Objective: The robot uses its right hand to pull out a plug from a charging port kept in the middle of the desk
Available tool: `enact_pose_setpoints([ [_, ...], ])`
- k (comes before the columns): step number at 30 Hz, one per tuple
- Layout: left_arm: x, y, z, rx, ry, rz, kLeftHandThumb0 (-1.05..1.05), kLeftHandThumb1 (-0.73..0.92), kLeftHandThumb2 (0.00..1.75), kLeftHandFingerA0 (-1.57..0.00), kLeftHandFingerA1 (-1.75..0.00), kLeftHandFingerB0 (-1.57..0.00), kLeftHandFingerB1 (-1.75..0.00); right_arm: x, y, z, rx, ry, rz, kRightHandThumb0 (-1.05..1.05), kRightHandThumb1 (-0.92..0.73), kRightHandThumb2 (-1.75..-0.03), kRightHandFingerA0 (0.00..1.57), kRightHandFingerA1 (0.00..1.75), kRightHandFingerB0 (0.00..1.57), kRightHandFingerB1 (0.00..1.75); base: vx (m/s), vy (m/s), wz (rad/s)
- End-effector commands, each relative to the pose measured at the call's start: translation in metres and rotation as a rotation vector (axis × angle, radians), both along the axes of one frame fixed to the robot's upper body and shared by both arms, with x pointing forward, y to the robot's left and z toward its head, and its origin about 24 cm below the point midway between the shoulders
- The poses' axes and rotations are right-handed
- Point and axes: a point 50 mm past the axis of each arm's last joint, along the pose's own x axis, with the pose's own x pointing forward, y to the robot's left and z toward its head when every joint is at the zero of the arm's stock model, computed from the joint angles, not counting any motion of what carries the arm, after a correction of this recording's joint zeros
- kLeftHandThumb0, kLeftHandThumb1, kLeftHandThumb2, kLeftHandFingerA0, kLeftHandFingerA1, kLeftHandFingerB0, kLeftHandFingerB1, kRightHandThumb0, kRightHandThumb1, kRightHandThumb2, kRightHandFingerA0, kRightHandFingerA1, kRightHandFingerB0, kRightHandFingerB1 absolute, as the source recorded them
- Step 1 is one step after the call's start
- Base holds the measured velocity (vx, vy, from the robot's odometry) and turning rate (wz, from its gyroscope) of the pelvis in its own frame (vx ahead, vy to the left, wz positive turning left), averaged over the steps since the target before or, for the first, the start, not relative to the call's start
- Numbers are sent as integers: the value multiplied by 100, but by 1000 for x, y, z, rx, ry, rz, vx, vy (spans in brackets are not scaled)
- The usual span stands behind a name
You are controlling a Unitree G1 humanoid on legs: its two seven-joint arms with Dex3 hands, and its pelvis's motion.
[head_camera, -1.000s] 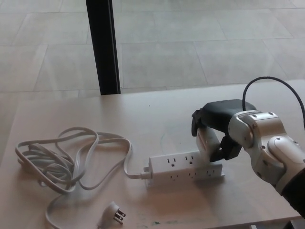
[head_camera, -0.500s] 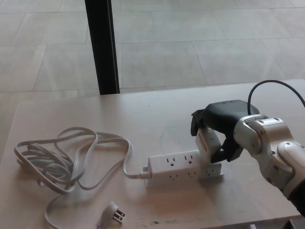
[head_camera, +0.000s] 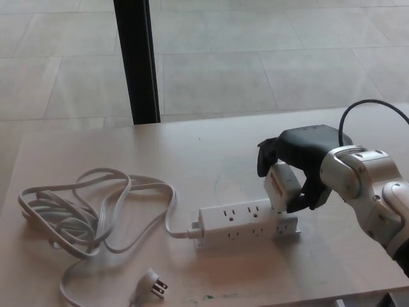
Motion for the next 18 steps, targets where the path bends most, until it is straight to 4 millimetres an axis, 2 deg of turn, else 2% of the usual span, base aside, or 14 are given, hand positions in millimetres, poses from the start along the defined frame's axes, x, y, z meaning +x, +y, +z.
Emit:
enact_pose_setpoints([
  [1, -2, 1, 0, -29, -23, 9, -66, 72, 62, -84, -74, -61, -47, 11, -1, 48, 10, -101, 17, -26, -49, -81, 81, 168, 79, 132, 0, 0, 0],
  [2, -2, 1, 0, -29, -24, 9, -66, 72, 62, -84, -74, -61, -47, 11, -1, 48, 10, -100, 17, -26, -49, -81, 81, 168, 79, 132, 0, 0, 0],
  [3, -2, 1, 0, -26, -25, 6, -66, 72, 62, -79, -66, -60, -46, 14, -1, 58, -8, -85, -20, -30, -52, -80, 81, 157, 80, 97, 0, 0, 0],
  [7, -1, 4, 5, -16, -38, -1, -67, 72, 62, -81, -68, -61, -49, 17, -1, 74, 8, -113, -12, -30, -51, -80, 85, 159, 81, 107, 0, 0, 0],
  [8, 0, 4, 5, -8, -31, 1, -66, 72, 62, -81, -65, -62, -50, 18, -4, 81, 15, -116, -9, -28, -52, -73, 84, 171, 78, 139, 0, 0, 0],
  [11, 0, 4, 5, -24, -37, 9, -64, 73, 62, -81, -68, -62, -48, 19, -7, 88, -2, -117, -28, -30, -51, -75, 83, 175, 76, 146, 0, 0, 0],
  [12, -1, 5, 5, -23, -35, 13, -67, 72, 62, -80, -64, -63, -48, 19, -9, 90, 4, -115, -34, -26, -46, -81, 89, 175, 78, 152, 0, 0, 0],
  [14, -3, 5, 4, -24, -32, 21, -67, 72, 62, -80, -64, -63, -48, 20, -11, 93, 13, -111, -40, -26, -46, -81, 89, 175, 78, 152, 0, 0, 0],
  [15, -3, 5, 4, -21, -36, 18, -73, 72, 62, -85, -72, -62, -53, 20, -15, 93, 7, -117, -47, -3, -43, -78, 89, 161, 86, 109, 0, 0, 0],
  [16, -3, 4, 4, -22, -37, 19, -73, 72, 62, -85, -72, -62, -53, 20, -15, 94, 7, -117, -46, -3, -43, -78, 89, 161, 86, 109, 0, 0, 0],
  [17, -3, 4, 5, -34, -54, 11, -67, 72, 62, -81, -70, -60, -49, 20, -27, 89, 1, -126, -75, -25, -50, -78, 82, 170, 76, 122, 0, 0, 0],
  [18, -3, 4, 4, -33, -47, 15, -66, 73, 62, -82, -70, -60, -49, 20, -33, 87, -1, -130, -88, -26, -51, -74, 82, 164, 78, 118, 0, 0, 0],
])
